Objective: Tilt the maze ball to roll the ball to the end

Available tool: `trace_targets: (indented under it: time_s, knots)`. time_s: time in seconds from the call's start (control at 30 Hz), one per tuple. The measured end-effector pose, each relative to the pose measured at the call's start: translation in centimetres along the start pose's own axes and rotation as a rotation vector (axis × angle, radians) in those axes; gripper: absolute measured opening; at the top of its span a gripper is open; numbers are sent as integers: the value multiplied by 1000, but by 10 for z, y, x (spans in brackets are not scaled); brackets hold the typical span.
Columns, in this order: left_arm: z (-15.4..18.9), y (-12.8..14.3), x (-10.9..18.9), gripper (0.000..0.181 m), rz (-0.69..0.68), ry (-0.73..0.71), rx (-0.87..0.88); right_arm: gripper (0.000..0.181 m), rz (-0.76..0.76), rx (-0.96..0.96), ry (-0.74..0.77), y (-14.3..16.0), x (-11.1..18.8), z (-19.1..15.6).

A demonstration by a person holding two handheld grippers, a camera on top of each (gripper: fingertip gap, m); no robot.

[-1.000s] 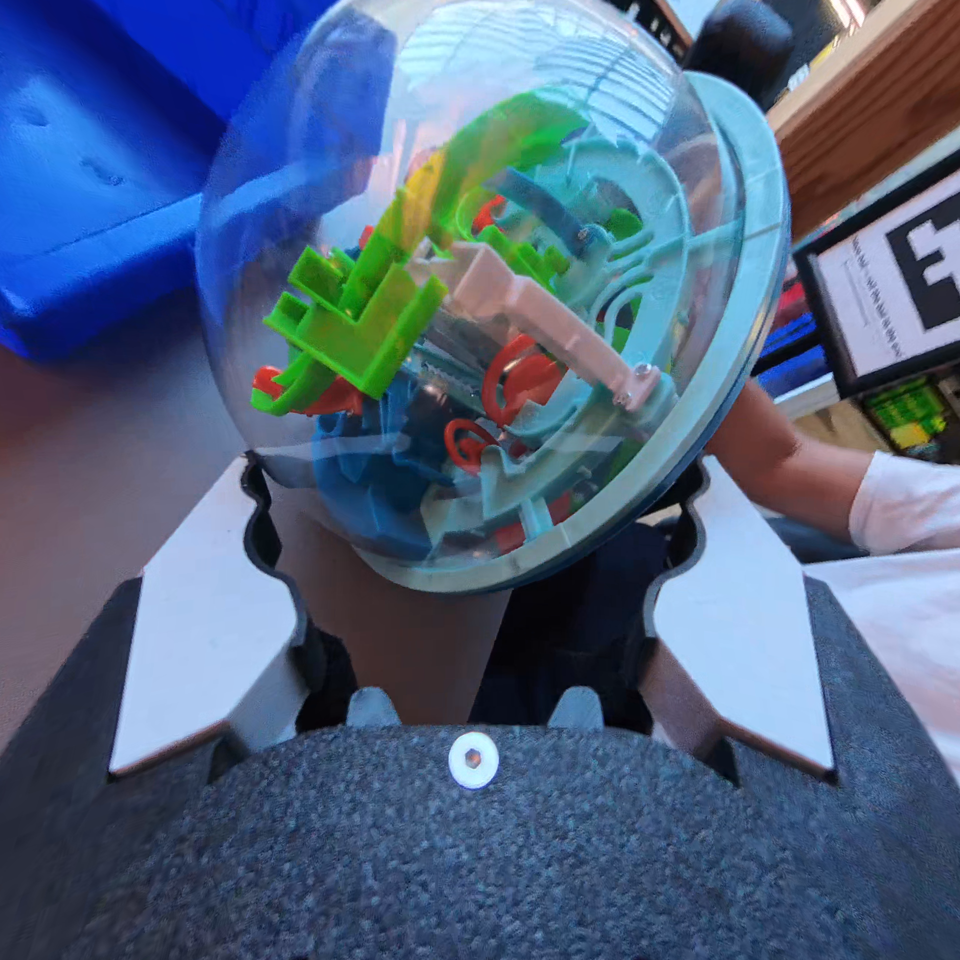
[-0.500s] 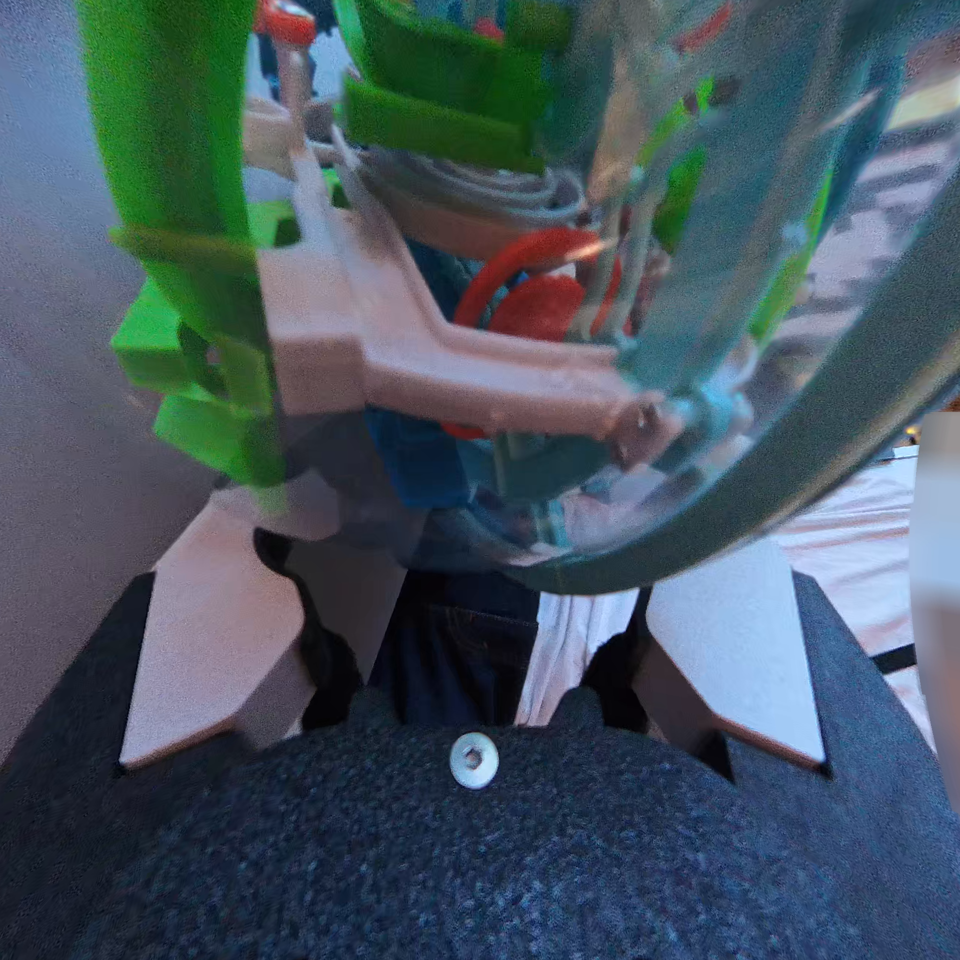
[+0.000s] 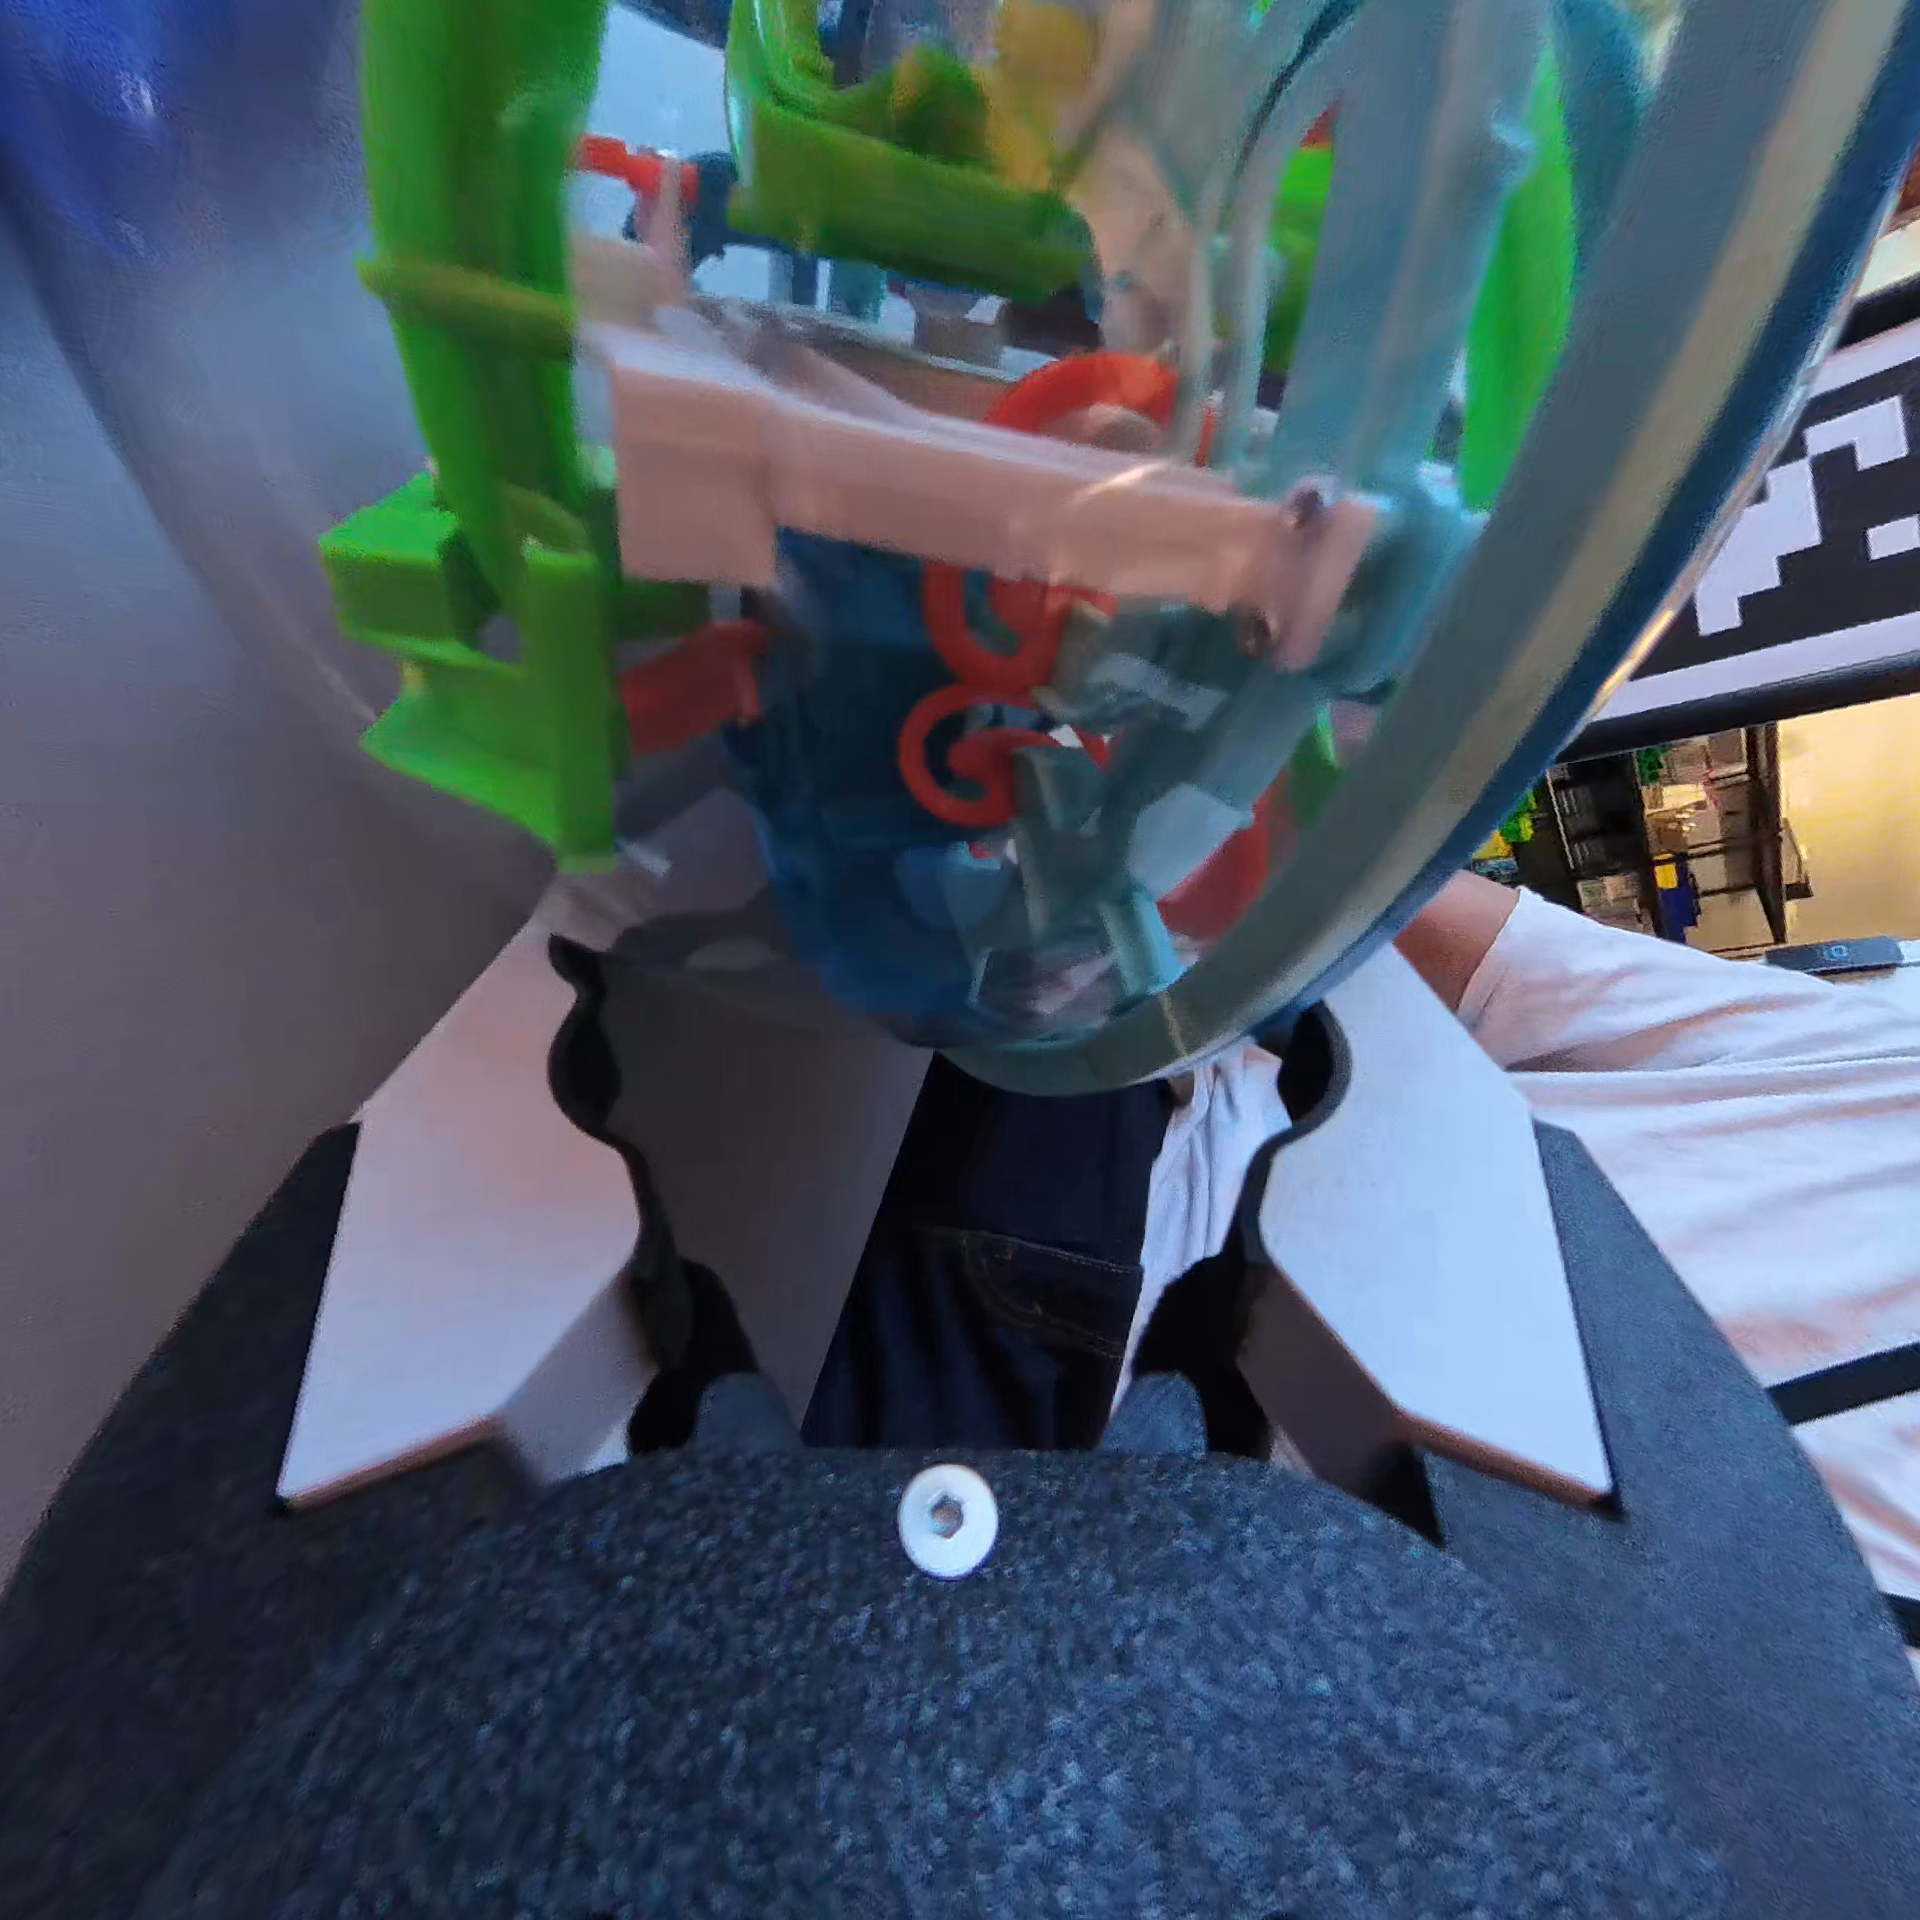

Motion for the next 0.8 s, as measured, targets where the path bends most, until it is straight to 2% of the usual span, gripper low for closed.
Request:
trace_targets:
  time_s: [0.3, 0.57, 0.7, 0.8]
  knots:
    - [-9, -5, 8, 120, 57, 24, -64, 153, 55, -18, 21, -2, -4, 5]
    - [-14, 2, 6, 116, 8, 12, -226, 154, 113, 175, 49, -6, -2, -8]
    - [16, -9, 7, 116, 35, 5, -396, 154, 242, 345, 71, -38, 18, -40]
    - [60, -18, 11, 117, 70, -11, -597, 154, 335, 544, 100, -69, 44, -88]
Point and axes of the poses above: each gripper's, where its closed fingertips meet, x back along the fingers, y out of its underside, z = x × y across the jaws, the point moved 3 cm from there along x, back along the fingers, and after that the axes turned 12 degrees about y, right-handed, at the moved point
